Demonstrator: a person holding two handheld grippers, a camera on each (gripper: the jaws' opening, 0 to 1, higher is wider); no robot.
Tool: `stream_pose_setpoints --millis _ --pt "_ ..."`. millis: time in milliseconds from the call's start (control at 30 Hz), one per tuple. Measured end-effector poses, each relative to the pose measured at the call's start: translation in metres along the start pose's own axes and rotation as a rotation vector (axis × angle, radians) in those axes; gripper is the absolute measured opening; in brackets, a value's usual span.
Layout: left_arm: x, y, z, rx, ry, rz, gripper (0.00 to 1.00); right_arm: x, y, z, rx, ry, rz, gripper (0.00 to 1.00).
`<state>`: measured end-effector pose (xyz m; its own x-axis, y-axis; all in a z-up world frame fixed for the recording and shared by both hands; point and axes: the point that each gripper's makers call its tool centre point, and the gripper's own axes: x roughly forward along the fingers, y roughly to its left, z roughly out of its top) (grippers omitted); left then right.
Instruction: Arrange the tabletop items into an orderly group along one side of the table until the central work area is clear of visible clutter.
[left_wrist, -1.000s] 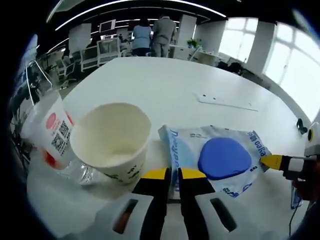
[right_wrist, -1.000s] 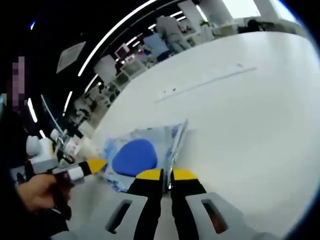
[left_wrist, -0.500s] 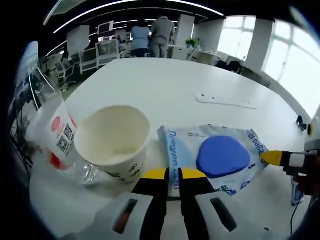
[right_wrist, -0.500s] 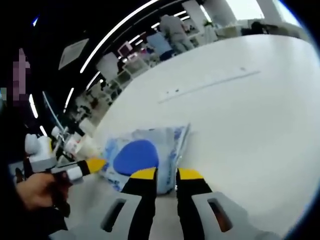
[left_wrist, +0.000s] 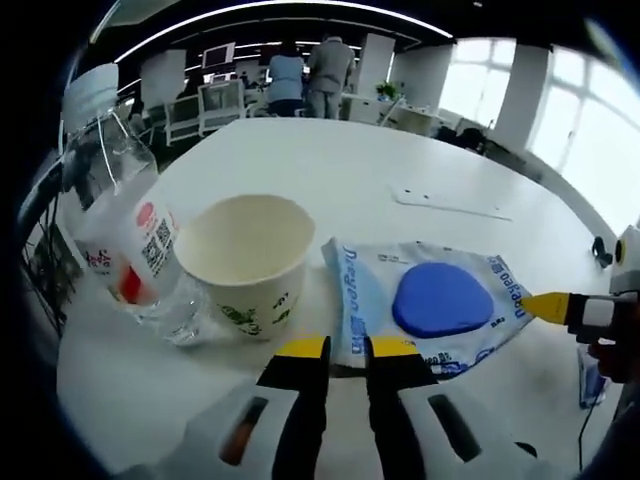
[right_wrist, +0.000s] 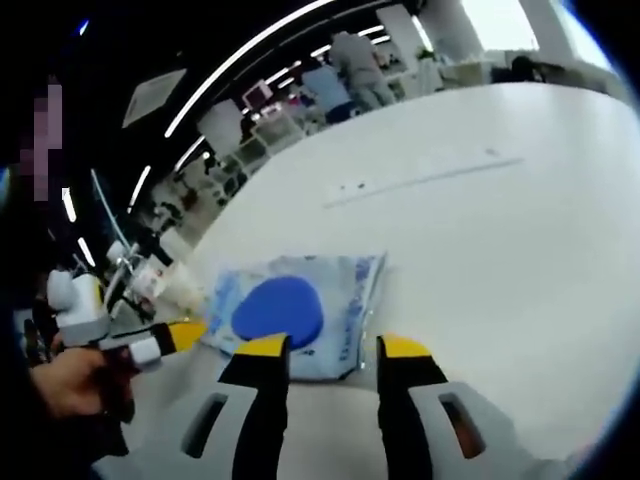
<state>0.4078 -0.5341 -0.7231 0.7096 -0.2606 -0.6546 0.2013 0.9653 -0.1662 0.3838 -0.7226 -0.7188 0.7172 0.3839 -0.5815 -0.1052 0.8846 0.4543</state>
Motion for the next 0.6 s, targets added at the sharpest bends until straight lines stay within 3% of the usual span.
stream_pose_setpoints --millis 267,433,600 --pt "-0.015 0.001 -0.012 -0.029 -0.005 -0.003 0.17 -0.009 0.005 -0.002 -0.009 -0.004 -0.002 0.4" --pt "-0.024 0.003 -0.008 -0.101 -0.08 -0.024 0.23 -0.015 0.009 -0.007 -0.024 -0.002 0.01 0.47" --pt "-0.034 0.008 -0.008 -0.103 -0.103 -0.027 0.26 -0.023 0.011 -0.012 -0.035 -0.006 0.015 0.5"
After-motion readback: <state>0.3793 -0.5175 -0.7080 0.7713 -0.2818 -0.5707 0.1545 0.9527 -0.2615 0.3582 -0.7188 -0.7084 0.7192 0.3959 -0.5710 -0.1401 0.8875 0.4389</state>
